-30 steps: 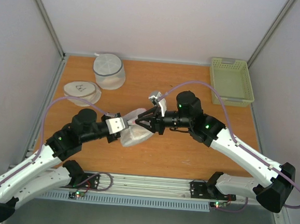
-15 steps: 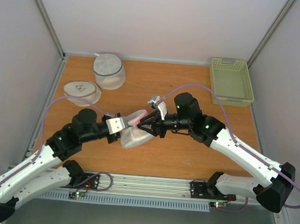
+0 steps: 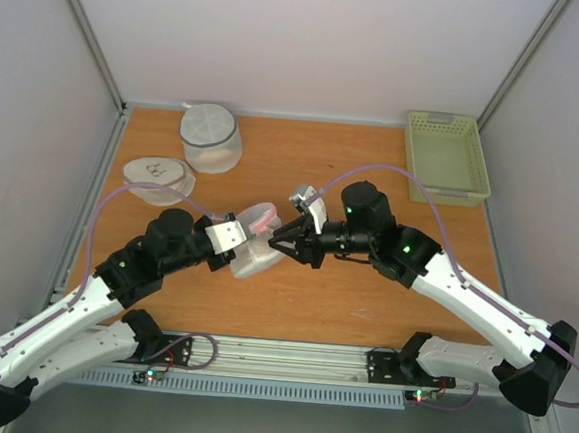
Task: Unzip the laundry bag and remove the bra
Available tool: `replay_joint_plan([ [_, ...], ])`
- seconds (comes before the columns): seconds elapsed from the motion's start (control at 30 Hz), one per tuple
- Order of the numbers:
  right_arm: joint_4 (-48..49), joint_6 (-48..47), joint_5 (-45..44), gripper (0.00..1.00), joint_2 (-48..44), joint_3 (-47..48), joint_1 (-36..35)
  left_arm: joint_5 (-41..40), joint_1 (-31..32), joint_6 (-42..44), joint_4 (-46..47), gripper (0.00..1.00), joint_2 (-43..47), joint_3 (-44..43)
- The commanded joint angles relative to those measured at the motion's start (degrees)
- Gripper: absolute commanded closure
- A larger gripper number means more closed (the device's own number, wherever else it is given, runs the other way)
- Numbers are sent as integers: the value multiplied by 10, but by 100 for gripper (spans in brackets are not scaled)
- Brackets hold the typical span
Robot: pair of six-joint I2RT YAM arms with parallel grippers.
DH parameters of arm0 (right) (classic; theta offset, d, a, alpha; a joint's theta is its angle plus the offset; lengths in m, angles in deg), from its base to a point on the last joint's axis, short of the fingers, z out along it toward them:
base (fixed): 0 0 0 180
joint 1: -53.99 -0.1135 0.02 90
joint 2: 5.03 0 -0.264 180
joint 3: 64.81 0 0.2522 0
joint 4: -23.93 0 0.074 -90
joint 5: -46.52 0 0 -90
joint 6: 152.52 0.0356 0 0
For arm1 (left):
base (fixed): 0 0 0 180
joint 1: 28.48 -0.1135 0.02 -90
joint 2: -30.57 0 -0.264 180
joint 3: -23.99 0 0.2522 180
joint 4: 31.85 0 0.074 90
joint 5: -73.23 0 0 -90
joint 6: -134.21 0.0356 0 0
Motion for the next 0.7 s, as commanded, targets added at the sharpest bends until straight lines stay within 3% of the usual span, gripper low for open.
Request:
replay_joint_plan([
  [0.0, 19, 19, -49, 72, -48, 6, -18, -117, 6, 62, 77, 99, -1, -11],
  [0.13, 96, 43, -44, 69, -35, -27, -47, -130, 6, 154, 167, 99, 5, 2],
  [0.23, 157, 66, -57, 69, -27, -43, -48, -112, 7, 185, 180, 99, 9, 0],
  [0.67, 243, 83, -126, 67, 18, -55, -48, -95, 7, 171, 175, 99, 5, -8],
])
